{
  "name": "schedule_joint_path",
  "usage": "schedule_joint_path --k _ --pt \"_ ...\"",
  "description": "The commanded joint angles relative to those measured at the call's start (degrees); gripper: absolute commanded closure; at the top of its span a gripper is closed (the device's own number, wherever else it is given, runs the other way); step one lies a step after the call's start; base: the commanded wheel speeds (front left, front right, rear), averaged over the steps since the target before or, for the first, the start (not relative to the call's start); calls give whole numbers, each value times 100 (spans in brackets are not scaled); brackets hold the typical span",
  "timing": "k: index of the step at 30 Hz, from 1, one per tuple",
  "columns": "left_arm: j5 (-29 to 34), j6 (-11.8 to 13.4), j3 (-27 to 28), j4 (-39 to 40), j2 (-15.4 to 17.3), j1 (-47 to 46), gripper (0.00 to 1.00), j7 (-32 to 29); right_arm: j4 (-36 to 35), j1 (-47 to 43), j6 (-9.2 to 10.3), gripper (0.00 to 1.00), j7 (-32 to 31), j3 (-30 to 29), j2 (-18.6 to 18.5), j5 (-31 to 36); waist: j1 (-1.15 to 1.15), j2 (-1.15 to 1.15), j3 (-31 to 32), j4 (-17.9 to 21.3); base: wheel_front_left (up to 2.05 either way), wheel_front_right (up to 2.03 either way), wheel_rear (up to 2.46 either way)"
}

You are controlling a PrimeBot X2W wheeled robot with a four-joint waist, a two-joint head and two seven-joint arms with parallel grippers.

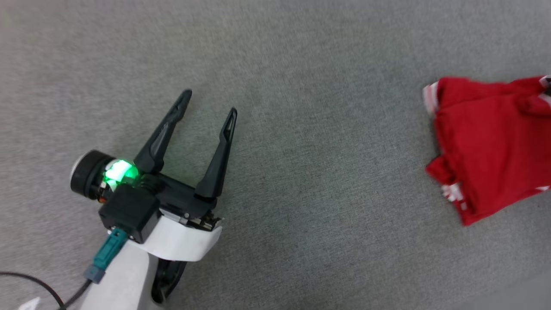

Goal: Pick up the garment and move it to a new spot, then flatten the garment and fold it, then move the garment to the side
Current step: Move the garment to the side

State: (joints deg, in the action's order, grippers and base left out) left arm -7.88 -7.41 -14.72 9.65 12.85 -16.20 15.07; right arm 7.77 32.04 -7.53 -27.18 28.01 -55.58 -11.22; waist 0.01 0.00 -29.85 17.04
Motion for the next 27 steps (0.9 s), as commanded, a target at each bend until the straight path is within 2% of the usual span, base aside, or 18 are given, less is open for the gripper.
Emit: schedule_joint_path --k 1,6,12,19,20,27 --pt "-28 -7 -21 48 53 -120 0 12 127 116 8 100 105 -96 -33 65 -1 0 -415 216 0 0 0" --pt "-70 -7 -64 118 254 -362 0 11 925 202 9 100 603 -585 -103 140 -1 0 -776 208 0 0 0" --pt "-4 -7 -29 186 446 -536 0 11 1727 359 9 100 1313 -1185 121 305 -1 0 -1168 141 0 0 0" --pt "18 2 86 200 609 -538 0 -6 2381 489 9 100 1493 -1703 444 568 -1 0 -1311 67 0 0 0" --pt "12 2 86 198 601 -532 0 -6 2421 509 9 0 1498 -1765 474 582 -1 0 -1290 61 0 0 0" --pt "-38 14 88 269 401 -463 0 -1 2314 569 9 0 1559 -2123 571 558 -1 0 -852 -30 0 0 0"
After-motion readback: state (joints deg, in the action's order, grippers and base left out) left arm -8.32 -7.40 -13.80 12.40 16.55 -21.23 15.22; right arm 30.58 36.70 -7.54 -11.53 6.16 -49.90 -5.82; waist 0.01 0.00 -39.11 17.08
